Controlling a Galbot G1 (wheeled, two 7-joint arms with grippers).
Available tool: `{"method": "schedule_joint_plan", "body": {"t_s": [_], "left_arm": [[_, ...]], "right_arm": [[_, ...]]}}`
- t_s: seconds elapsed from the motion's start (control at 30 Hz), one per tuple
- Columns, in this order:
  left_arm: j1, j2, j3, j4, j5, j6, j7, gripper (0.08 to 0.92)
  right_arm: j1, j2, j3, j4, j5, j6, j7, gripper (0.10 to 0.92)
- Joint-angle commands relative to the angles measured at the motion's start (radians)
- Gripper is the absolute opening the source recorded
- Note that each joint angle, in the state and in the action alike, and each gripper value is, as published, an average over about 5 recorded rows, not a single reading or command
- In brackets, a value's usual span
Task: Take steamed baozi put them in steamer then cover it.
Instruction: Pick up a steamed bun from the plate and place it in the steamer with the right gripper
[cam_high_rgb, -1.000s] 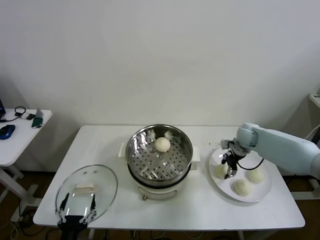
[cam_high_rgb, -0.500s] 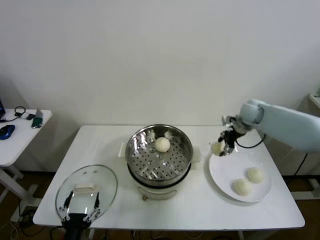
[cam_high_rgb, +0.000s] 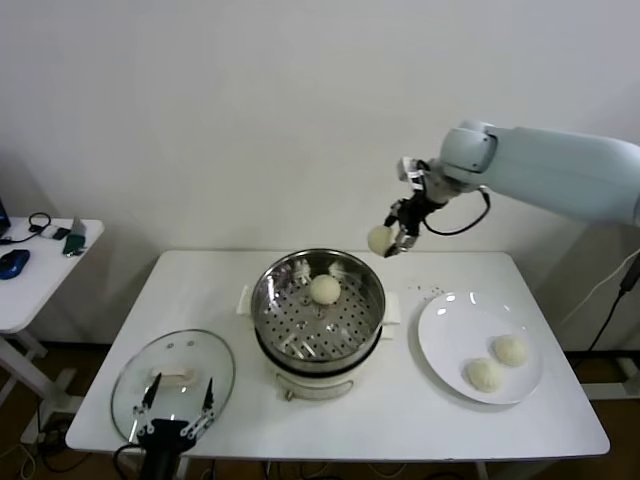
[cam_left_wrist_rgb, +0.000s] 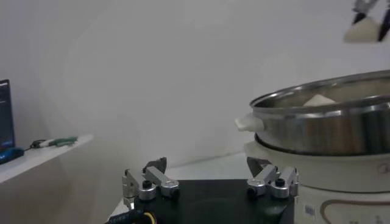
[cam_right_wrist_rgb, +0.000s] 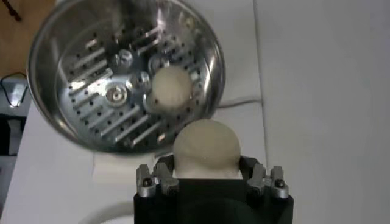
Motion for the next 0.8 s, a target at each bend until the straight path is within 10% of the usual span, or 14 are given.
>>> {"method": "schedule_joint_plan", "body": {"t_s": [0.03,0.8], "left_arm": [[0.002,-0.004,0.013,-0.006,-0.011,-0.004,0.002,0.823],[0.005,-0.012,-0.008,-0.015,-0.023,-0.006,0.003,0.823]], "right_arm": [[0.051,0.172,-0.04,0.022,0.116,-0.012,0.045,0.681],[-0.147,0.319,-0.025,0.029,0.032,-0.05,0.112,0.682]]}}
